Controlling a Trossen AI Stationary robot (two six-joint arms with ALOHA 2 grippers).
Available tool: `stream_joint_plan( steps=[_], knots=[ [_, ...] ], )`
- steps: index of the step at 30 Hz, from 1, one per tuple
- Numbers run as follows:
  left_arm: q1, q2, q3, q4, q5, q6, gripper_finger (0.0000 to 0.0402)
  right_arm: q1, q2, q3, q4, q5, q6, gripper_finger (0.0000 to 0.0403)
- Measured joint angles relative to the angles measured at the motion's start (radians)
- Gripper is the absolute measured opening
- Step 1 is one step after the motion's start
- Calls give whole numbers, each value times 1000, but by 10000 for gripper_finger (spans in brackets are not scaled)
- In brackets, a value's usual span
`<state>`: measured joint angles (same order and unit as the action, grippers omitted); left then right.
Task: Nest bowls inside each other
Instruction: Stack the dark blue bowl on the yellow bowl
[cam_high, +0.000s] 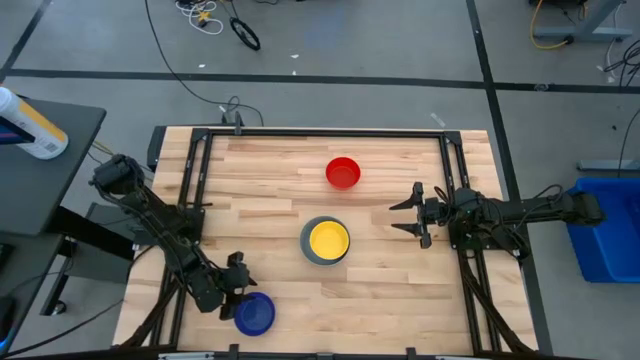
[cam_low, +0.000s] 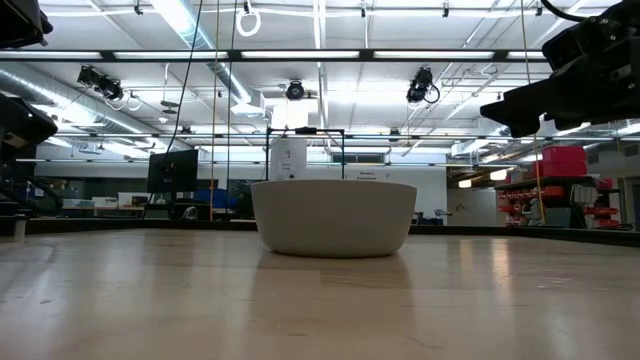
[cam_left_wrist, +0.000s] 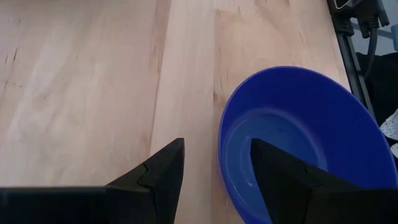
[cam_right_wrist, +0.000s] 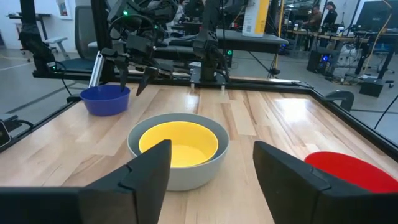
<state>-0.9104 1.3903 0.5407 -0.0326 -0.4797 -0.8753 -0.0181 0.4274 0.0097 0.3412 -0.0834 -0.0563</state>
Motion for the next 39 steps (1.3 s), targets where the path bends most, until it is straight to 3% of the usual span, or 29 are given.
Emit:
stream_joint_plan(
  steps=[31,39],
  knots=[
    [0,4,-1,8,9,-45,194,0,0,0,-1,-1,0,274],
    [0,4,-1,9,9,-47,158,0,0,0,-1,-1,0,254]
  ],
)
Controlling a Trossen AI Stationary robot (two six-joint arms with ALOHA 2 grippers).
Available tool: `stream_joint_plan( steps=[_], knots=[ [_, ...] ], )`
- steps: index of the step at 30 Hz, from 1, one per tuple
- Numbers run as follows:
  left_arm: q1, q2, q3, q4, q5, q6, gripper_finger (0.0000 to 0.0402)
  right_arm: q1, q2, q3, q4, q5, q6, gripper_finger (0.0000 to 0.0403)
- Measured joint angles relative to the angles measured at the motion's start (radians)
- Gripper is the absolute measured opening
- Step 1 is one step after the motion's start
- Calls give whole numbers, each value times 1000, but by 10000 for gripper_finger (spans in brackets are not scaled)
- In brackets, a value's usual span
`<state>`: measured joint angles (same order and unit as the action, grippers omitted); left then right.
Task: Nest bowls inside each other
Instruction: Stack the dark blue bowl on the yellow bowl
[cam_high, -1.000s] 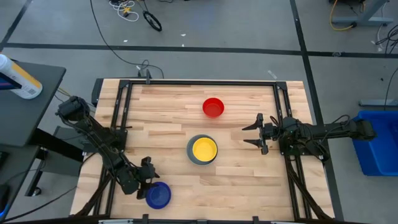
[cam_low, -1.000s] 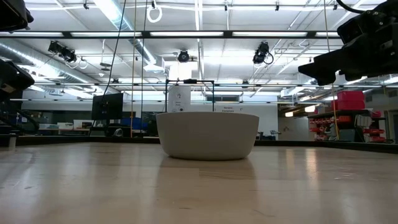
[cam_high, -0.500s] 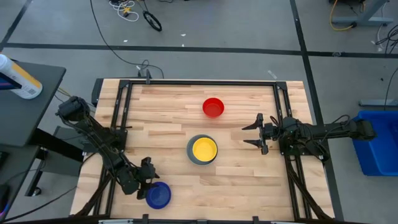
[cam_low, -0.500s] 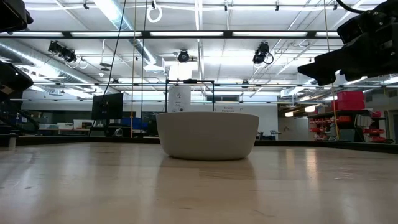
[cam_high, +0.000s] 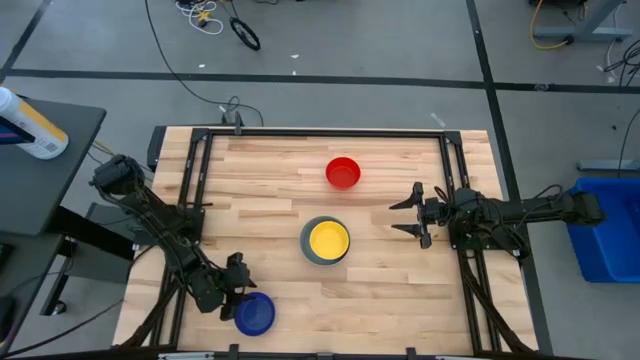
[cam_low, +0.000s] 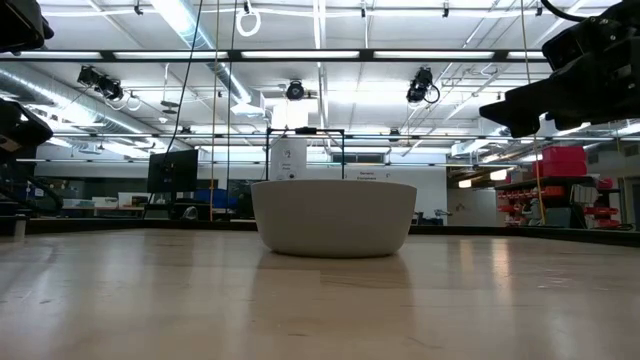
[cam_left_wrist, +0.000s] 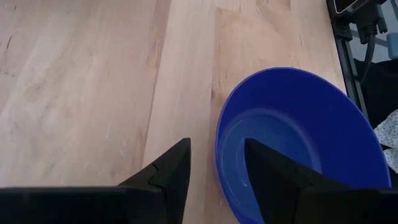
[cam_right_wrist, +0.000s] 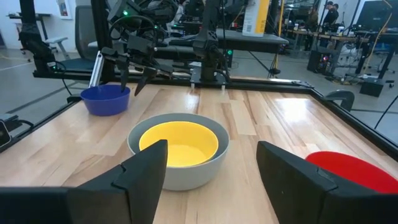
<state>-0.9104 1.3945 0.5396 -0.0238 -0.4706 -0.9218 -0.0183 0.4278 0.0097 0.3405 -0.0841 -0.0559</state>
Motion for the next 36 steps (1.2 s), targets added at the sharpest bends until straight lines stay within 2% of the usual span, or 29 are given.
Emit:
stream_joint_plan(
  steps=[6,15,20,30,36],
  knots=[
    [0,0,0,1,15,1,143,0,0,0,0,0,0,239],
    [2,72,0,40,27,12,166,0,0,0,-2,0,0,222],
    [2,72,0,43,22,12,163,0,0,0,-2,0,0,212],
    [2,72,0,42,26,28,102,0,0,0,-3,0,0,192],
    [2,72,1,43,-5,78,16,0,0,0,-3,1,12,181]
  ],
)
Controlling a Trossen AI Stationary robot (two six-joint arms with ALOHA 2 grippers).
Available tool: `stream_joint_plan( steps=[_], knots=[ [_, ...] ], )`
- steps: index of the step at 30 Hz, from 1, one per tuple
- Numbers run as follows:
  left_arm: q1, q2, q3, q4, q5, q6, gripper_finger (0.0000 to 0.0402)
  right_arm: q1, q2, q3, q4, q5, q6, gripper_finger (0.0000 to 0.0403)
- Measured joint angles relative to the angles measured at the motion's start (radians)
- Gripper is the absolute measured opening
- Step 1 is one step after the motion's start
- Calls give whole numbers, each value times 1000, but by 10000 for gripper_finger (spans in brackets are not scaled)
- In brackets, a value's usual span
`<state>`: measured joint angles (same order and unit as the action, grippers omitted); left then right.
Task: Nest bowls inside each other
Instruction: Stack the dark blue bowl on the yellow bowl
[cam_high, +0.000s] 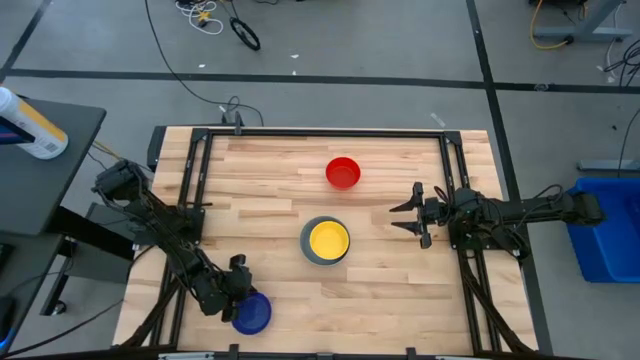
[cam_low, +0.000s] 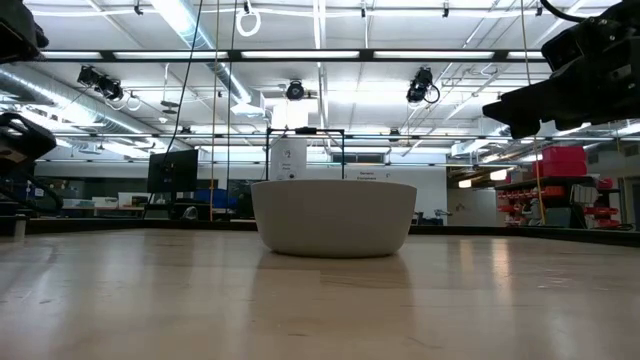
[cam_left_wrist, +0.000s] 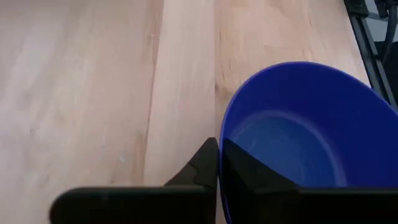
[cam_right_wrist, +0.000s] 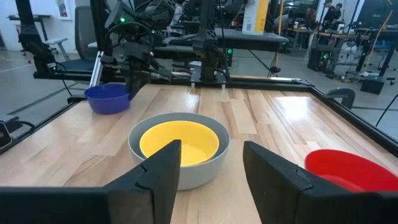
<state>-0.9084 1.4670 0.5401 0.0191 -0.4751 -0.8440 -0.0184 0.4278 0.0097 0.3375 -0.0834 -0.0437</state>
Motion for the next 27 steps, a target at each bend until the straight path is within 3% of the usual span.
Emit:
stream_joint_plan(
  steps=[8,15,23,27],
  knots=[
    [0,-7,1,0,-214,100,6,0,0,0,0,0,3,168],
    [-6,-98,-6,9,-362,230,6,0,0,0,0,0,3,156],
    [-56,-358,-144,90,-445,339,5,0,0,0,1,0,3,141],
    [-60,-523,-237,189,-416,465,5,0,0,0,3,0,0,135]
  ],
)
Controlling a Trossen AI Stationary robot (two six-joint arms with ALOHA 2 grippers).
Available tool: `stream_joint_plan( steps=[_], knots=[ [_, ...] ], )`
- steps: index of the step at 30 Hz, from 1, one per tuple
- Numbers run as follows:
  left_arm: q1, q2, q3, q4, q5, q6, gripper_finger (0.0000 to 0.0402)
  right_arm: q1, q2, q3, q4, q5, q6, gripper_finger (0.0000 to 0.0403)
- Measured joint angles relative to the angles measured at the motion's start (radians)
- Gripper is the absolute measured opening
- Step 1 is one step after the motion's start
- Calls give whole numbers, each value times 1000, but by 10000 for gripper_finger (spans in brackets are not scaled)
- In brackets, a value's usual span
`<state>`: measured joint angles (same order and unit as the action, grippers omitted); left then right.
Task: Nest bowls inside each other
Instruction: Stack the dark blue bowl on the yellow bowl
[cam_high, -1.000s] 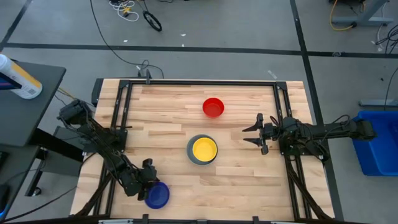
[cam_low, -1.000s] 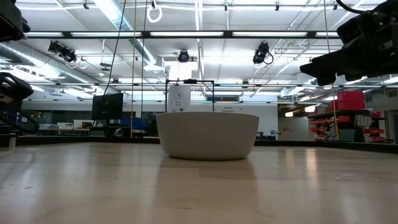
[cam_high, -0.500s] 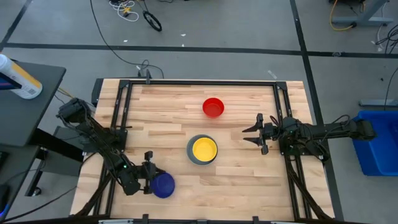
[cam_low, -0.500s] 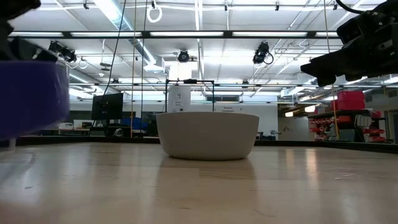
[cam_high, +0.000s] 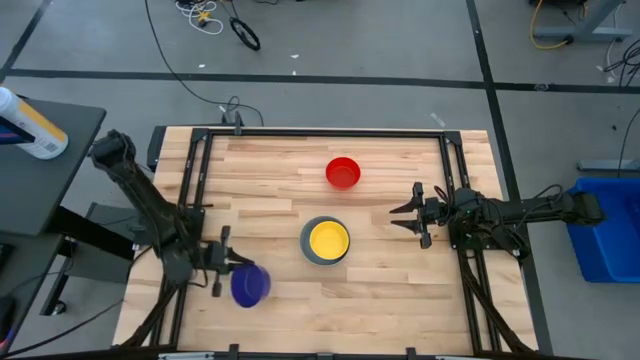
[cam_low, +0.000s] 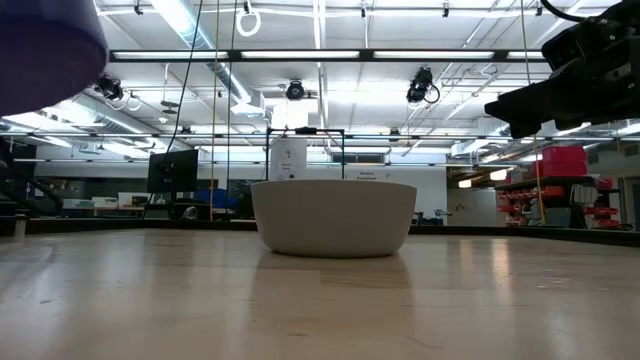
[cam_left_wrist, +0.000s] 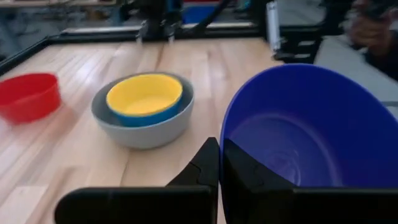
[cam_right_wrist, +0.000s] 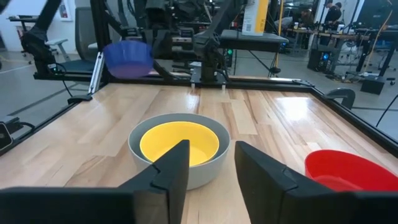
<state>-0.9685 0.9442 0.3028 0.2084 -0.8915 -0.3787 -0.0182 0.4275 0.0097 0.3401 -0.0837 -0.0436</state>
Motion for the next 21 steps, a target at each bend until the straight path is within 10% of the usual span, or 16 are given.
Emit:
stream_joint_plan(
  steps=[21],
  knots=[
    [58,-814,-293,-18,335,402,5,0,0,0,6,-32,-9,140]
  ],
)
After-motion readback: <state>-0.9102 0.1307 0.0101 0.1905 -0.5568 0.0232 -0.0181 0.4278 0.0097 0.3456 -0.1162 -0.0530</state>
